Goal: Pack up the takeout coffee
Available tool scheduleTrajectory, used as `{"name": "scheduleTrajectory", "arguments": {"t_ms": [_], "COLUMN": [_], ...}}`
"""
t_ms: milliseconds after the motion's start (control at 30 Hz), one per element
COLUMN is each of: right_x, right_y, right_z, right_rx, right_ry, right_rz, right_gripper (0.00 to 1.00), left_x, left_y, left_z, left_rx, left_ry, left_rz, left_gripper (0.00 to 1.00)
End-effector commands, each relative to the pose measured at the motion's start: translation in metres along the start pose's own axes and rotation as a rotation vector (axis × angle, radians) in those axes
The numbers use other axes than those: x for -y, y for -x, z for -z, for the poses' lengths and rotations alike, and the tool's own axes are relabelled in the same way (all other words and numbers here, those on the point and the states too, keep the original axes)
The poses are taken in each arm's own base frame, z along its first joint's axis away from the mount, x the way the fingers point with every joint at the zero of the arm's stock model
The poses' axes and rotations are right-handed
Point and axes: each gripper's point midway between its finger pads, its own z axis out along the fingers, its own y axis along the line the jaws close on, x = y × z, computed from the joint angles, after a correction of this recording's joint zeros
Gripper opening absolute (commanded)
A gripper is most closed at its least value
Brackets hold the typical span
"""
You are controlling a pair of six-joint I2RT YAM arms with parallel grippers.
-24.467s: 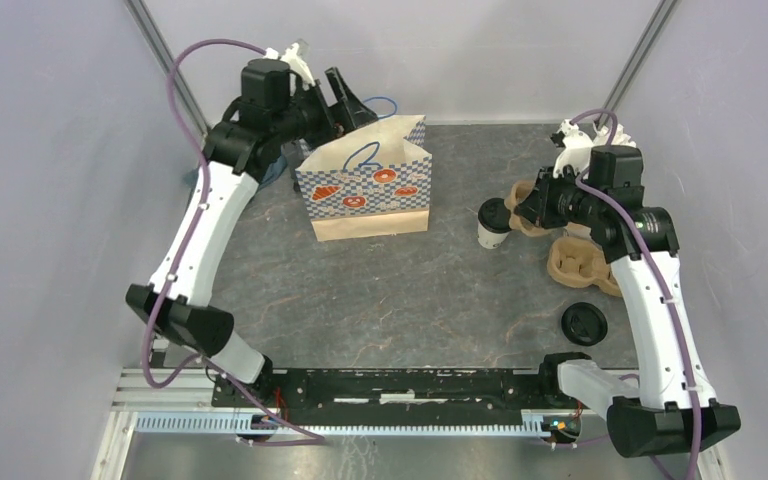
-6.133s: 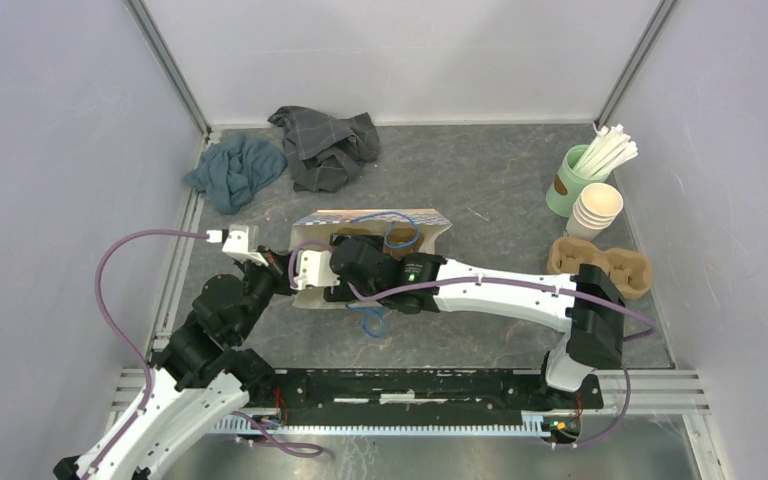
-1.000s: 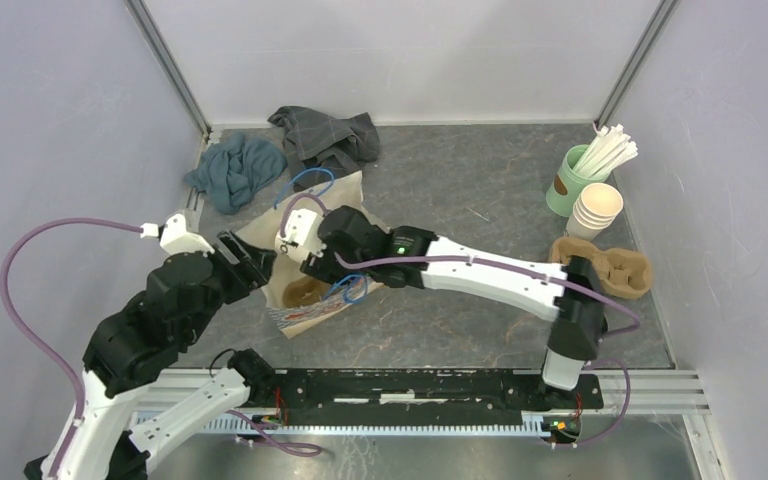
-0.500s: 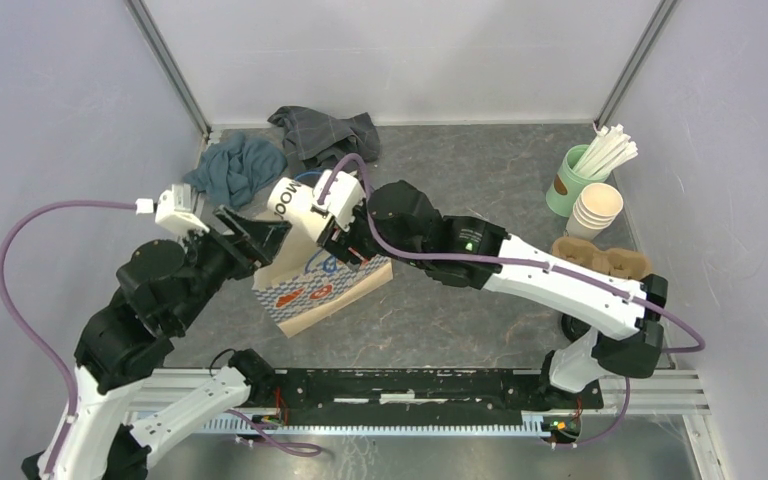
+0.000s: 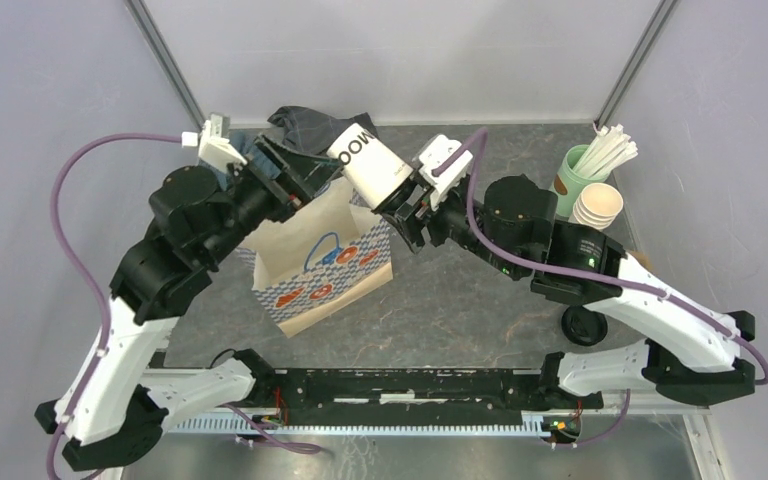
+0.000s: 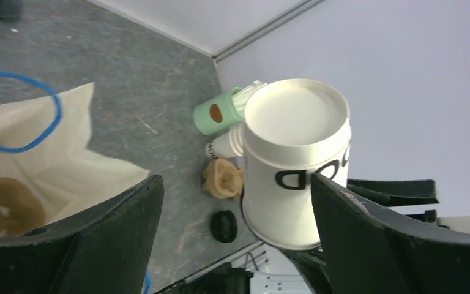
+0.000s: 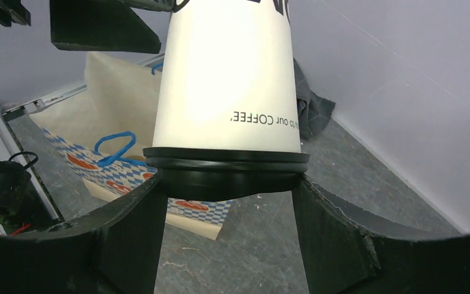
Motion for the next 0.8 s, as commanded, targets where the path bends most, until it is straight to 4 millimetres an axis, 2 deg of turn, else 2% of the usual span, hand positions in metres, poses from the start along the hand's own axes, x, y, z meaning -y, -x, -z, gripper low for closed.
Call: {"name": "scheduleTrajectory", "arguments": {"t_ms": [0, 100, 300, 400, 533, 700, 767], "right_x": [-0.004, -0.008, -0.018, -0.020, -0.023, -0.028, -0.029], "right_y": [-0.014, -0.014, -0.016, -0.014, -0.011, -0.002, 0.002], "right_z": [-0.005, -0.007, -0.011, -0.011, -0.013, -0.014, -0.013], "right_rx": [-0.036, -0.037, -0.026, -0.017, -0.012, 0.015, 0.028], "right_ry": [-0.002, 0.015, 0.060, 0.069, 0.085, 0.115, 0.116], "right_rz": [-0.025, -0.031, -0.047, -0.050, -0.055, -0.071, -0.107], "right_gripper": [0.65, 0.65, 0.65, 0.65, 0.66, 0.71, 0.75], "left_x": [0.041, 0.046, 0.038, 0.030, 0.022, 0.021, 0.022], "left_y": [0.003, 0.000, -0.009, -0.010, -0.006, -0.004, -0.001], "left_z": [-0.016, -0.021, -0.028, -0.030, -0.028, -0.028, -0.027], "left_rx": [-0.012, -0.017, -0.032, -0.031, -0.002, 0.010, 0.018], "left_ry": [-0.144, -0.181, -0.172, -0.125, -0.086, -0.073, -0.075], "left_rz": [0.142, 0.161, 0.219, 0.229, 0.268, 0.337, 0.366], "left_gripper": [0.96, 0.99, 0.98, 0.92, 0.72, 0.59, 0.57]}}
